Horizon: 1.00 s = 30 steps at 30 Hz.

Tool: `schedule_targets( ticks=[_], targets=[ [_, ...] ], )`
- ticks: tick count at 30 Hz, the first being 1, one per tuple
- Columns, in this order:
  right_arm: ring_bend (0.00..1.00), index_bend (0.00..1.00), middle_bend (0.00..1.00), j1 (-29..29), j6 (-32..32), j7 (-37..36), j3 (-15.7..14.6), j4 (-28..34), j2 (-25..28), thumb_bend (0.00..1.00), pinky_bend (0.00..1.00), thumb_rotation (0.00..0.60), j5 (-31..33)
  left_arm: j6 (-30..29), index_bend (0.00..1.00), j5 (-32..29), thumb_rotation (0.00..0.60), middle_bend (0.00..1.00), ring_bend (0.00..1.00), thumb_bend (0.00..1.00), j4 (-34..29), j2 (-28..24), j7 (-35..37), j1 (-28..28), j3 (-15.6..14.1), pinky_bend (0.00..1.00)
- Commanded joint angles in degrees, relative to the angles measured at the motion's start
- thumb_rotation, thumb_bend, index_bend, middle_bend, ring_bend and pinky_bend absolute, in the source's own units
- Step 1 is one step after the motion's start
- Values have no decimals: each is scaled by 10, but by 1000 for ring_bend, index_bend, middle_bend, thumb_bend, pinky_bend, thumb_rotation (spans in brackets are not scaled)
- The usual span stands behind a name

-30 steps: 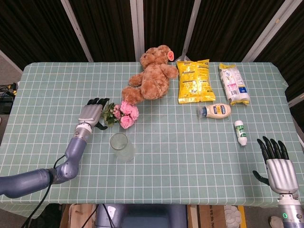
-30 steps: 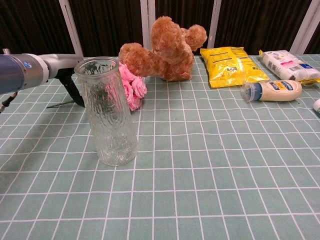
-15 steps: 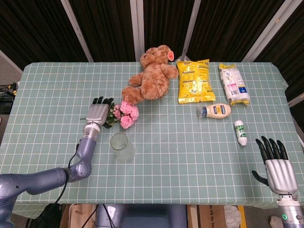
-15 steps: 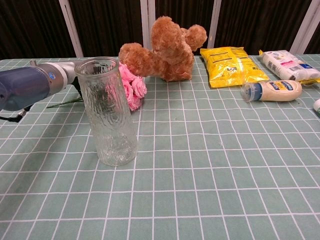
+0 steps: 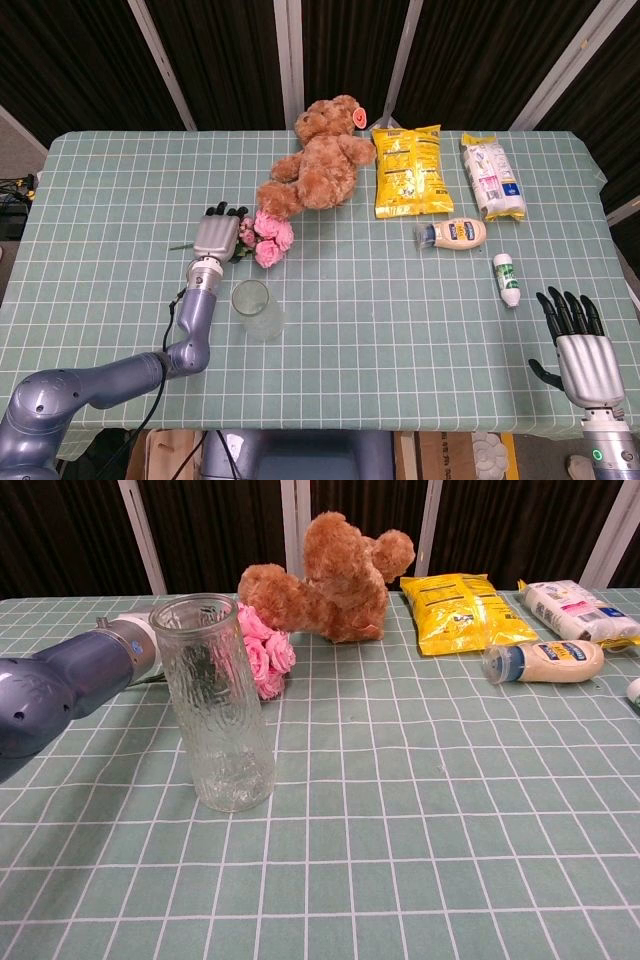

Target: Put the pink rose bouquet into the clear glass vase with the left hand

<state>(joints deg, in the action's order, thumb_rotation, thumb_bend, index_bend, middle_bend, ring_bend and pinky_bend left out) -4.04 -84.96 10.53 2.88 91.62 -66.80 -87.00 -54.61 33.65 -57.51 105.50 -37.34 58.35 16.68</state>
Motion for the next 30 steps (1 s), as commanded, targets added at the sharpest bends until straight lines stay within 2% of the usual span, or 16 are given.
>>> schedule_targets(
  ticks=[1, 6, 12, 18, 22, 30],
  targets=[
    [36, 7, 57, 0, -1, 0, 0, 0, 0, 193, 0, 600, 0, 6, 222, -2, 600, 281, 119, 387, 8, 7, -6, 1, 2, 203],
    [36, 7, 57, 2, -5, -3, 0, 1, 1, 192, 0, 600, -1, -6, 333, 21, 600, 434, 257, 485, 32, 23, -4, 2, 2, 347],
    [36, 7, 57, 2, -6, -9, 1, 1, 3, 192, 0, 600, -1, -22, 385, 54, 600, 475, 298, 523, 53, 36, 16, -5, 4, 374],
    [36, 7, 57, 3, -8, -15, 0, 4, 6, 193, 0, 600, -5, -51, 386, 101, 600, 469, 298, 524, 37, 21, 70, -21, 14, 374],
    [36, 7, 57, 4, -10, -18, -1, 6, 8, 193, 0, 600, -5, -56, 374, 108, 600, 461, 298, 523, -49, -36, 92, -51, 20, 374],
    [36, 7, 57, 7, -15, -20, -4, 14, 11, 193, 0, 600, -12, -65, 366, 84, 600, 454, 294, 524, -304, -240, 107, -130, 40, 373]
  ],
)
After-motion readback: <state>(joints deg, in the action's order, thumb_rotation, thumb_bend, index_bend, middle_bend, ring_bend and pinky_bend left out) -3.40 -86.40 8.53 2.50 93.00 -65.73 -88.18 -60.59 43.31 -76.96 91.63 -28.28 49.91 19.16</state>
